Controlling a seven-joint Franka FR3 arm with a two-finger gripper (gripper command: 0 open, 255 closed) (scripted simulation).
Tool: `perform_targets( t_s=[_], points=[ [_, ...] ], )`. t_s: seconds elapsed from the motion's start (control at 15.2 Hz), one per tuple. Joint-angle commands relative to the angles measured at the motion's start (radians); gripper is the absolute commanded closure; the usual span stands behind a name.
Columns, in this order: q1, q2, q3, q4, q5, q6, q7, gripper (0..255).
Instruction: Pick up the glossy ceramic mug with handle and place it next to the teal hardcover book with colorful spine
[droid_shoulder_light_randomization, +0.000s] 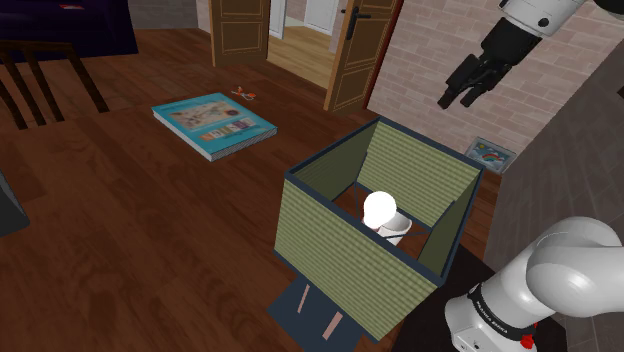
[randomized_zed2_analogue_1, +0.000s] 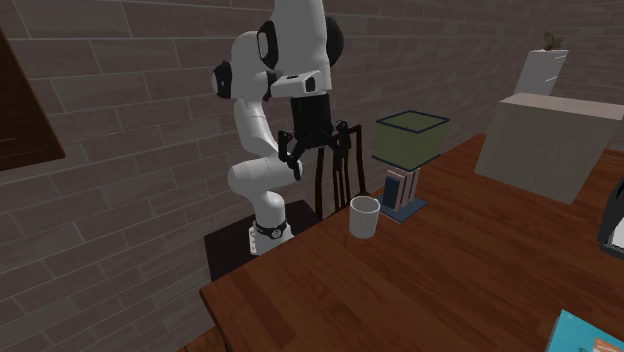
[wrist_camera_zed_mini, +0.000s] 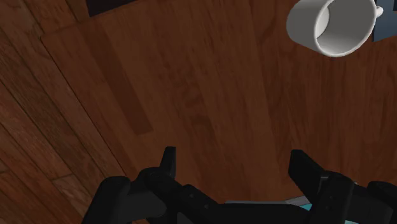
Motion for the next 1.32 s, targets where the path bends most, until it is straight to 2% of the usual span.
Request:
perform_targets(
  t_s=[0.0, 0.73, 1.19, 1.25],
  points=[
    [0.0, 0.0, 0.0, 0.0, 0.0, 0.0, 0.0, 0],
    [0.074, -0.15, 0.184, -0.307, 0.151, 0.131, 0.178, 0],
    [0.108, -0.194, 0.372, -0.44, 0.325, 0.217, 0.269, 0],
    [0.106, -0.191, 0.38, -0.451, 0.333, 0.23, 0.266, 0]
  ],
)
